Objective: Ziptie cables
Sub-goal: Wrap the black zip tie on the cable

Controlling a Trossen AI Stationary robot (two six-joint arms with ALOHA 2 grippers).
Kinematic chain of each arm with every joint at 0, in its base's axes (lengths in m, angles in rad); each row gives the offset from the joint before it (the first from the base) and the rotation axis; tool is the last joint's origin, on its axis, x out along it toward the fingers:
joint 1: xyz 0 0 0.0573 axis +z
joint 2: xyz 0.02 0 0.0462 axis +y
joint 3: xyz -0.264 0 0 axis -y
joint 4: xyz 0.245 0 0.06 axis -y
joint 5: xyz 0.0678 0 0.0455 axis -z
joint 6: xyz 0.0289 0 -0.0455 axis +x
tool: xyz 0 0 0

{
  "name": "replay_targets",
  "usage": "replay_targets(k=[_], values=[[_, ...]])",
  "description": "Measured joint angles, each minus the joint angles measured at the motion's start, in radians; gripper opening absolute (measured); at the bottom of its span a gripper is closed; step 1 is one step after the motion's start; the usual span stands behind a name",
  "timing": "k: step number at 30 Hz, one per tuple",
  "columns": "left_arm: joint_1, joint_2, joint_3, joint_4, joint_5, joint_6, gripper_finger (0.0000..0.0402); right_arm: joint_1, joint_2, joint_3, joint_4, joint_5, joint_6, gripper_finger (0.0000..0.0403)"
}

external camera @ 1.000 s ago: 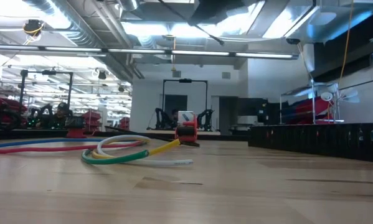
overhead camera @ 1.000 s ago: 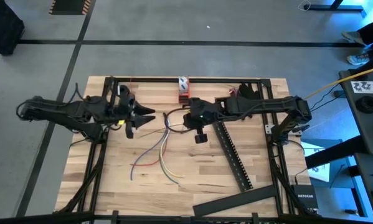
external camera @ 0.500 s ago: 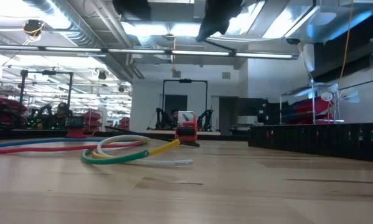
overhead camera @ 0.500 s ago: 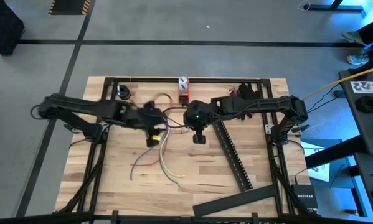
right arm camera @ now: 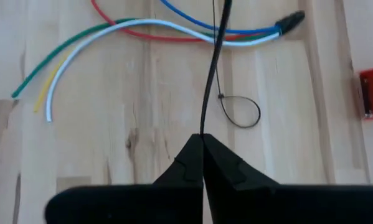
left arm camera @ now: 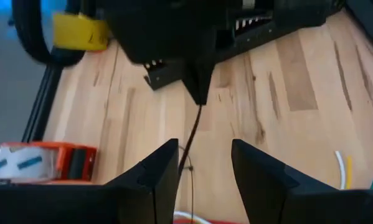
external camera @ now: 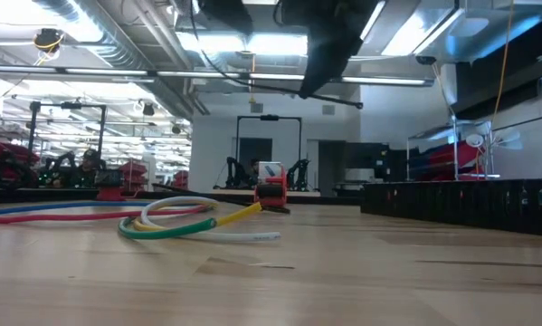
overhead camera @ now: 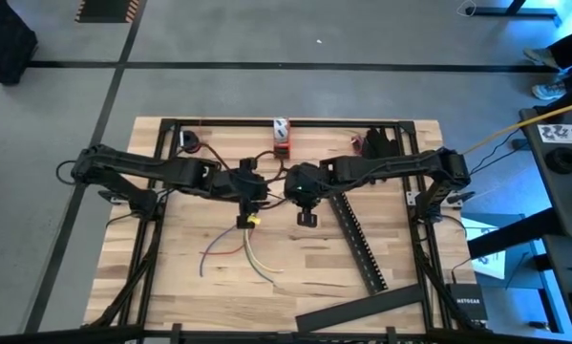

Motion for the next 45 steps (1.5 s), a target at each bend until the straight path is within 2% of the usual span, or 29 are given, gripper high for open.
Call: replay_targets(k=[7, 21, 25, 29, 31, 35, 40, 45], values=[[0.037, 0.002, -0.070, -0.005, 0.054, -0.013, 0.0143, 0.030, 0.000, -0.001, 0.085, -0.013, -0.006, 0.0000], [0.037, 0.001, -0.117, 0.087, 0.086, 0.026, 0.0143, 0.037, 0.000, -0.001, 0.083, -0.013, -0.022, 0.0000], [0.028, -0.008, -0.113, 0.104, 0.021, 0.105, 0.0143, 0.037, 0.000, 0.000, 0.078, -0.013, -0.024, 0.0000], [0.012, -0.051, -0.058, 0.025, -0.037, 0.164, 0.0143, 0.037, 0.000, 0.000, 0.052, -0.013, -0.025, 0.0000], [0.020, -0.075, -0.044, 0.003, 0.000, 0.156, 0.0143, 0.037, 0.000, 0.000, 0.053, -0.013, -0.025, 0.0000], [0.063, -0.076, -0.047, -0.003, 0.148, 0.090, 0.0143, 0.037, -0.002, 0.001, 0.059, -0.013, -0.025, 0.0000], [0.090, -0.033, -0.117, 0.071, 0.249, 0.023, 0.0143, 0.036, -0.002, 0.001, 0.059, -0.013, -0.025, 0.0000], [0.090, -0.009, -0.161, 0.109, 0.262, -0.020, 0.0143, 0.037, -0.002, 0.001, 0.058, -0.013, -0.025, 0.0000]])
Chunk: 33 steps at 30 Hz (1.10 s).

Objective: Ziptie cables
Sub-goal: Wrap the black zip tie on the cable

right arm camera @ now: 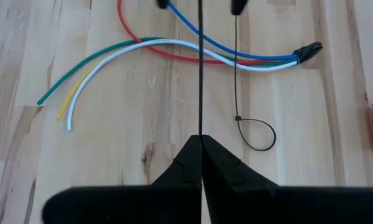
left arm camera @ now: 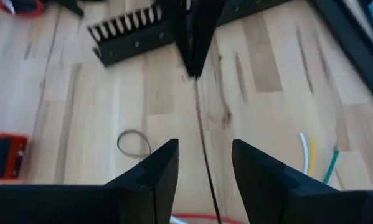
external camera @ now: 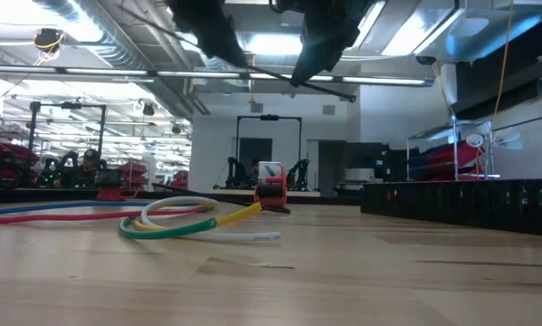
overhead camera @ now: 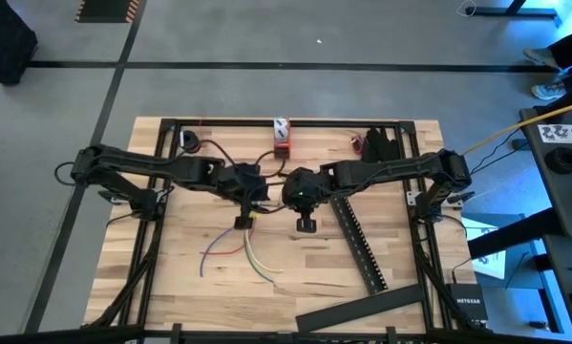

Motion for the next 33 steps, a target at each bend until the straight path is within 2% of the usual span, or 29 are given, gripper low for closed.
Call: replay_targets(k=[7, 10, 16, 20, 23, 28, 33], values=[[0.000, 0.013, -0.015, 0.030, -0.003, -0.012, 0.0131, 0.000, 0.000, 0.000, 0.007, 0.000, 0.000, 0.0000], [0.000, 0.014, -0.015, 0.043, -0.003, -0.010, 0.0101, 0.000, 0.000, 0.000, 0.008, 0.000, 0.000, 0.0000], [0.000, 0.014, -0.015, 0.039, 0.010, -0.006, 0.0015, 0.000, 0.000, 0.000, 0.014, 0.000, 0.010, 0.0000], [0.000, 0.014, -0.015, 0.037, 0.014, -0.013, 0.0003, 0.000, 0.000, 0.000, 0.023, -0.025, 0.035, 0.0001], [0.000, 0.008, -0.015, 0.041, 0.015, -0.029, 0.0002, -0.001, 0.000, 0.029, -0.020, 0.011, 0.053, 0.0003], [-0.014, -0.034, 0.001, 0.038, -0.022, -0.064, 0.0001, -0.001, -0.065, 0.146, -0.166, 0.172, 0.060, 0.0041], [-0.023, -0.109, 0.024, 0.064, -0.072, -0.105, 0.0001, -0.001, -0.163, 0.222, -0.253, 0.213, 0.068, 0.0104]])
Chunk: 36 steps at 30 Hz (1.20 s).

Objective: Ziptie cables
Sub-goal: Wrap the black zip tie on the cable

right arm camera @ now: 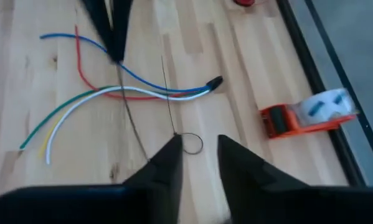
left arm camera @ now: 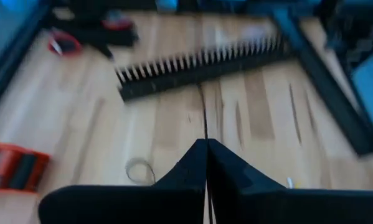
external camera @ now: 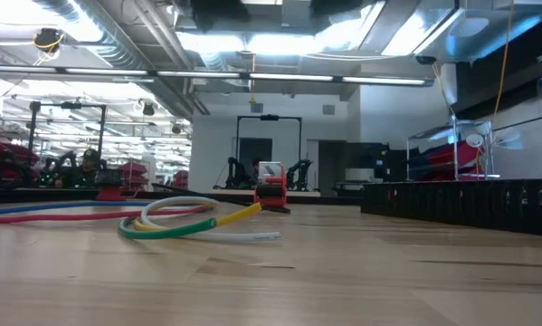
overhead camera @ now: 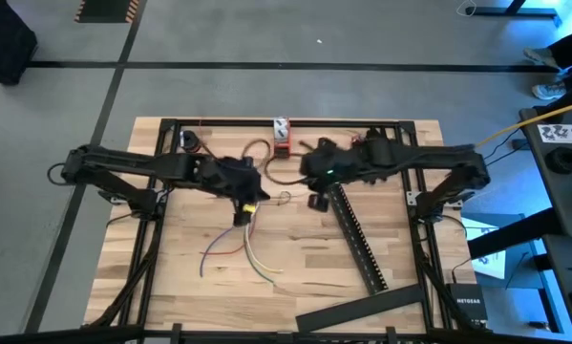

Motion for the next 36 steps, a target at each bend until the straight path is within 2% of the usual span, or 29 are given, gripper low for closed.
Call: replay_targets(k=[5, 8, 11, 15, 19, 22, 27, 32, 36], values=[[0.002, -0.096, 0.000, 0.100, -0.024, -0.040, 0.0000, 0.000, -0.129, 0.005, -0.121, -0.036, -0.017, 0.0146], [0.002, -0.139, 0.000, 0.182, -0.039, -0.046, 0.0000, 0.000, -0.193, -0.044, -0.099, -0.035, -0.018, 0.0151], [0.002, -0.158, -0.001, 0.293, -0.044, -0.047, 0.0000, 0.000, -0.248, -0.139, 0.063, -0.034, -0.019, 0.0151], [0.003, -0.157, -0.019, 0.459, -0.045, -0.042, 0.0000, 0.000, -0.279, -0.292, 0.446, -0.035, -0.052, 0.0148], [0.002, -0.142, -0.035, 0.547, -0.044, -0.046, 0.0000, 0.000, -0.267, -0.401, 0.840, -0.106, -0.088, 0.0122], [0.002, -0.132, -0.037, 0.604, -0.044, -0.063, 0.0000, 0.000, -0.256, -0.432, 1.011, -0.133, -0.099, 0.0085], [0.002, -0.120, -0.037, 0.664, -0.044, -0.068, 0.0000, 0.000, -0.230, -0.434, 1.113, -0.120, -0.124, 0.0010], [0.002, -0.112, -0.037, 0.657, -0.044, -0.075, 0.0000, 0.000, -0.220, -0.432, 1.167, -0.091, -0.121, 0.0014], [0.002, -0.112, -0.037, 0.658, -0.044, -0.075, 0.0000, 0.000, -0.221, -0.433, 1.174, -0.119, -0.121, 0.0002]])
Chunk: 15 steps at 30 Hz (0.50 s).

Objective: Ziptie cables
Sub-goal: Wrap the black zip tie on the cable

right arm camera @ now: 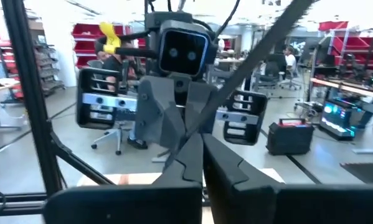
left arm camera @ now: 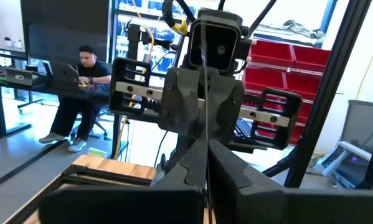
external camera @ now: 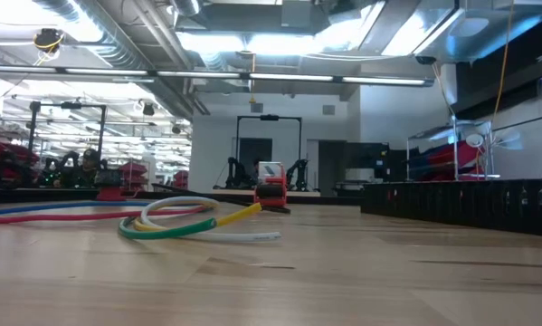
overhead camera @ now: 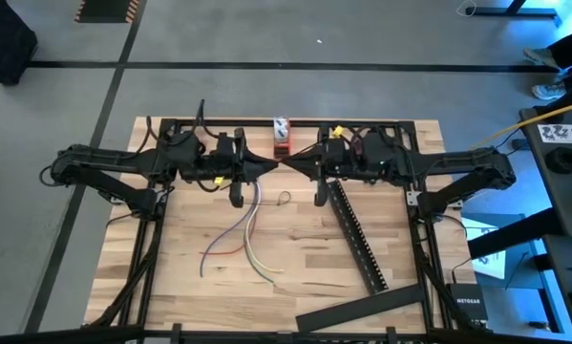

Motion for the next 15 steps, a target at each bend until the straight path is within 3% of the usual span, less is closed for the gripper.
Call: replay_targets(k=[15], values=[[0.000, 0.013, 0.001, 0.005, 0.000, 0.007, 0.0000, 0.000, 0.007, 0.000, 0.073, -0.016, 0.002, 0.0001]])
